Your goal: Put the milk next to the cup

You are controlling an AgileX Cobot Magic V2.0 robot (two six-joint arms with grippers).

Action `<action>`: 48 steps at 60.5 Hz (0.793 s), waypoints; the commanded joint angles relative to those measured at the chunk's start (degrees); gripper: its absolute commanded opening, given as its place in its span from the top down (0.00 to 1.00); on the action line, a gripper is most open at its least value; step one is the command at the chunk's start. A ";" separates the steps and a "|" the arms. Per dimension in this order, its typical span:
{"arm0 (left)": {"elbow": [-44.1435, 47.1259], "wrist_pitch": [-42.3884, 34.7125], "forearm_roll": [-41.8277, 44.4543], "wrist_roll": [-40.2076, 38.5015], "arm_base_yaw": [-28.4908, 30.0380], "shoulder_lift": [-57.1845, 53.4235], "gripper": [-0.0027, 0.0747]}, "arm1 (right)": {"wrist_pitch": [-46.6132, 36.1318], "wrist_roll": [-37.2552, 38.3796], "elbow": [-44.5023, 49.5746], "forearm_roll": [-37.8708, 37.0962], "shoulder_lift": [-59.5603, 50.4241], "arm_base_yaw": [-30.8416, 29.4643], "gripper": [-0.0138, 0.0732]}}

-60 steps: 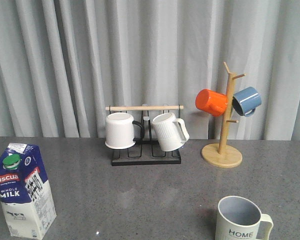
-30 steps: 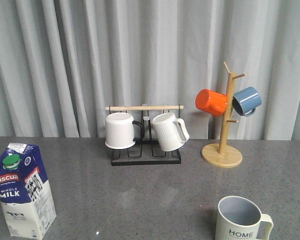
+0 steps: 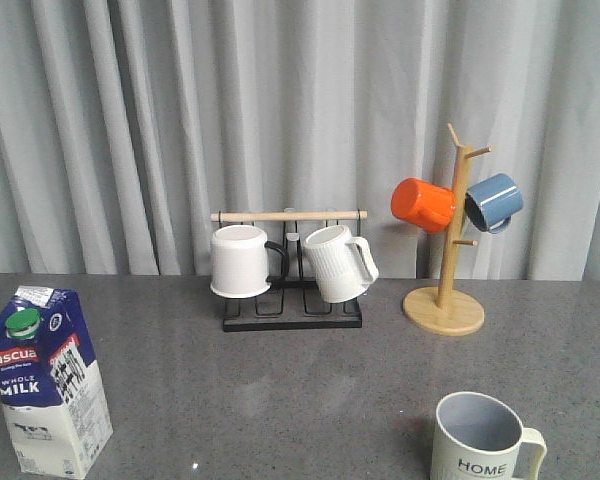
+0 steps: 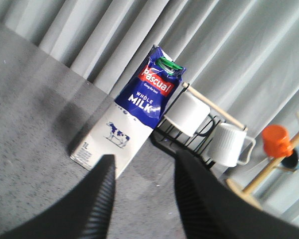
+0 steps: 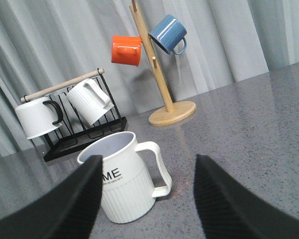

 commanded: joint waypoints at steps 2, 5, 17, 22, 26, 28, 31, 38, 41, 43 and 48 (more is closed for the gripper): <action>-1.77 -5.83 -3.80 -0.27 -0.03 -0.73 0.52 | -7.69 0.96 -2.31 0.66 1.11 -0.06 0.32; -1.95 -7.01 -3.72 0.26 -0.19 -0.73 0.52 | -6.65 0.39 -3.73 -0.09 1.50 -0.06 0.33; -12.21 5.15 2.30 7.79 -0.19 0.03 0.52 | 10.10 0.08 -20.00 -6.93 8.85 -0.06 0.34; -18.81 11.86 3.13 12.05 -0.19 2.96 0.52 | 17.59 -3.82 -29.00 -6.98 14.50 -0.06 0.34; -24.32 16.87 3.28 14.35 -0.19 6.98 0.52 | 21.53 -9.57 -35.96 -5.72 19.26 -0.06 0.34; -26.67 18.44 3.28 15.37 -0.19 9.01 0.52 | 23.23 -13.16 -39.46 -3.88 22.17 -0.06 0.34; -30.56 20.40 3.28 16.64 -0.19 12.67 0.52 | 25.54 -17.69 -43.74 -0.52 26.09 -0.06 0.34; -36.36 21.91 3.28 19.15 -0.19 19.50 0.52 | 33.76 -29.50 -50.16 10.85 35.65 -0.06 0.34; -37.89 21.91 3.28 19.66 -0.19 21.91 0.52 | 36.48 -33.58 -50.66 14.78 39.18 -0.06 0.34; -38.48 21.86 3.28 19.66 -0.19 23.16 0.52 | 37.90 -35.54 -50.36 17.33 41.19 -0.06 0.34; -38.80 21.50 3.28 19.66 -0.19 25.52 0.52 | 40.02 -38.23 -48.82 21.20 45.87 -0.06 0.34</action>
